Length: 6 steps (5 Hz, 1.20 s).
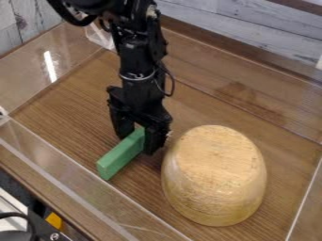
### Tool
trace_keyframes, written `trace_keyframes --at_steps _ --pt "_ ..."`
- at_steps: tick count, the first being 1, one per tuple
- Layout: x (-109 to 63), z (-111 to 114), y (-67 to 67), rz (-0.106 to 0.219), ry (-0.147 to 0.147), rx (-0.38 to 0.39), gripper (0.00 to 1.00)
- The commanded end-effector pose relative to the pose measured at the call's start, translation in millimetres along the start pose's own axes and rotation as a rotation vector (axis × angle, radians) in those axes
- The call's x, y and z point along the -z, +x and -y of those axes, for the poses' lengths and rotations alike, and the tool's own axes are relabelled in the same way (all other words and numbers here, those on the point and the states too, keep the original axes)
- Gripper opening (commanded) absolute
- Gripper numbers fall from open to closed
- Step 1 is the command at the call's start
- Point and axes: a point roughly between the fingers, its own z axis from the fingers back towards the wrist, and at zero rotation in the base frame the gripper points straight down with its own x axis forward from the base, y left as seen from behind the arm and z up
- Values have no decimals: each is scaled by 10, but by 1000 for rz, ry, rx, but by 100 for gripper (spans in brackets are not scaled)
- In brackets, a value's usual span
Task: Put the green block in the brown bowl
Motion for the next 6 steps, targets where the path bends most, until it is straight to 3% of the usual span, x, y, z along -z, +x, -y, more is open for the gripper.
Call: trace_keyframes --at_steps 1,2,5,6 --pt "-82 -12 57 34 14 2 0" --pt "-114 -4 41 31 10 -3 0" --pt "-721 314 25 88 -24 -19 0" --pt "-821 516 30 93 -30 -3 0"
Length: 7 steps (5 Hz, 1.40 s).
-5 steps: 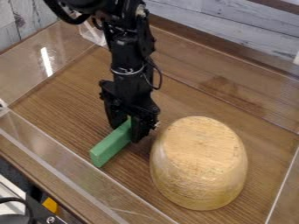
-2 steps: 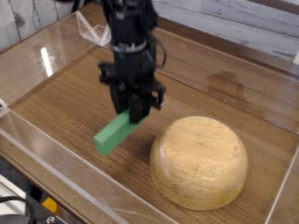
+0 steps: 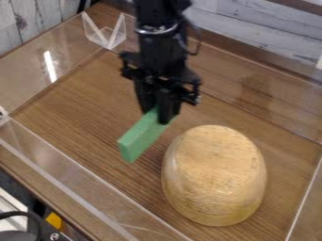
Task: Put the green block in the brown bowl
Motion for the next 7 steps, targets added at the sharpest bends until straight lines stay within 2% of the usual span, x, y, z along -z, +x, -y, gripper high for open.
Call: trace_keyframes --at_steps 1,2,3,5,7 --pt "-180 -156 64 58 13 -7 0" --pt "-259 -267 75 60 23 -19 0" --pt "-211 -317 62 50 18 -26 0" --pt "-69 -135 49 4 5 -16 0" --pt "-40 -120 24 -16 10 -18 0"
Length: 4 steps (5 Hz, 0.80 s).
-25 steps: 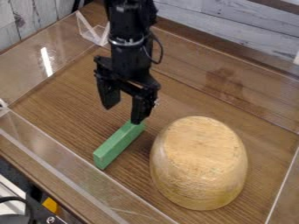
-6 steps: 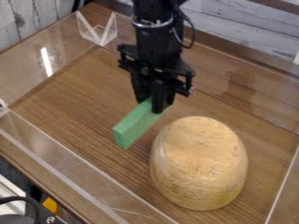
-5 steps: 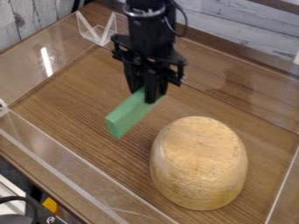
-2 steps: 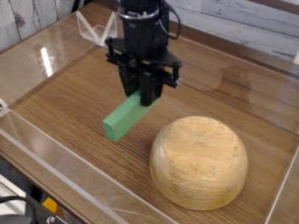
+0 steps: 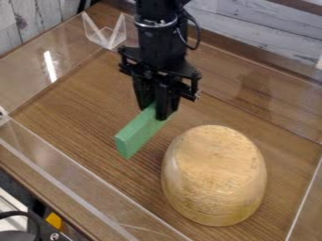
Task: Put the green block in the brown bowl
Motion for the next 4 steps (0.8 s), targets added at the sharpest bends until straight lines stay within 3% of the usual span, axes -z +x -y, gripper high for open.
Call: trace_keyframes --at_steps 1,4 --pt "-67 -70 24 14 12 -7 0" --pt "-79 -34 5 0 20 -5 0"
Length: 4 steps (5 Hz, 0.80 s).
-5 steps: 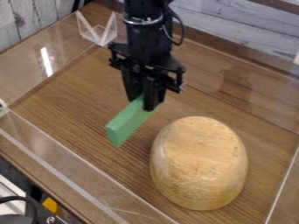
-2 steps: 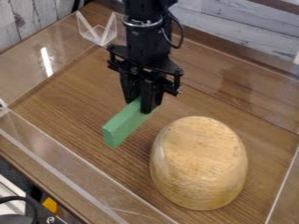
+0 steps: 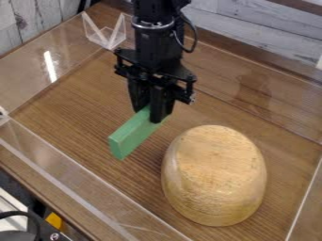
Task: Put the green block in the brown bowl
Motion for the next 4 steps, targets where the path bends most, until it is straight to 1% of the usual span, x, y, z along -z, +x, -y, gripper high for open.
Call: trace_keyframes --at_steps 1,3,4 --pt "-97 54 37 33 11 5 0" --pt "-123 52 42 32 19 5 0" --pt "-137 233 1 43 9 39 0"
